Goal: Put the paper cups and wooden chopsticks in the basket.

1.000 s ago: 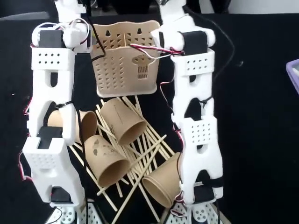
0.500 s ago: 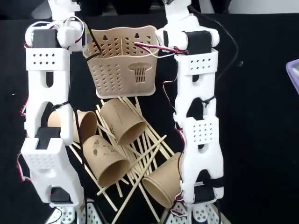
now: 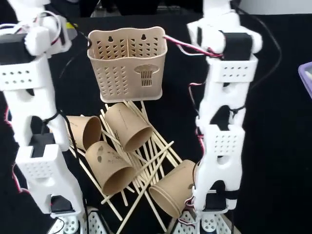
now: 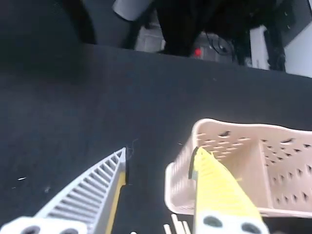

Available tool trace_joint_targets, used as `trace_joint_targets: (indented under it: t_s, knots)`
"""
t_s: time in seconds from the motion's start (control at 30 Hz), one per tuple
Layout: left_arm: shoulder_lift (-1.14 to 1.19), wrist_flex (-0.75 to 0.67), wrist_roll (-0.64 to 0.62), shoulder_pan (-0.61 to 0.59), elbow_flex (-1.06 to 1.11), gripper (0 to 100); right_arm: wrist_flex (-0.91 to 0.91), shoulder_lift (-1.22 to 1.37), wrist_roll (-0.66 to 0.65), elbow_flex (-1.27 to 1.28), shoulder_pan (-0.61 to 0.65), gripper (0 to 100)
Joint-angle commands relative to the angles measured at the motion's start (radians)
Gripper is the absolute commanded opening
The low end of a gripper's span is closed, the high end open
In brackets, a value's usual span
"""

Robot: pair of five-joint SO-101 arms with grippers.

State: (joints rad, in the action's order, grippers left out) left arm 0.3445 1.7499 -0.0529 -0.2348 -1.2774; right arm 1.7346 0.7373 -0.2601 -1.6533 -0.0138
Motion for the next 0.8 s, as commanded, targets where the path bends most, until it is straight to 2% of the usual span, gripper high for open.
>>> trace_joint_targets:
  t_s: [0.0, 0.17, 0.43, 0.57, 0.77]
  knots:
    - [-0.071, 0.014, -0.011, -0.068, -0.021, 22, 0.038, -0.068, 0.011, -0.005, -0.058, 16.0]
    - [-0.21, 0.011, 0.057, -0.099, 0.151, 22, 0.035, -0.122, 0.009, 0.088, -0.083, 16.0]
    - [-0.436, 0.008, 0.066, -0.117, 0.506, 22, 0.034, -0.423, 0.046, 0.404, -0.043, 16.0]
    - [-0.588, 0.008, 0.066, -0.139, 0.687, 22, 0.034, -0.667, 0.046, 0.659, 0.0, 16.0]
    - [-0.873, 0.0, 0.068, -0.147, 1.04, 22, 0.028, -1.064, 0.041, 1.204, 0.063, 16.0]
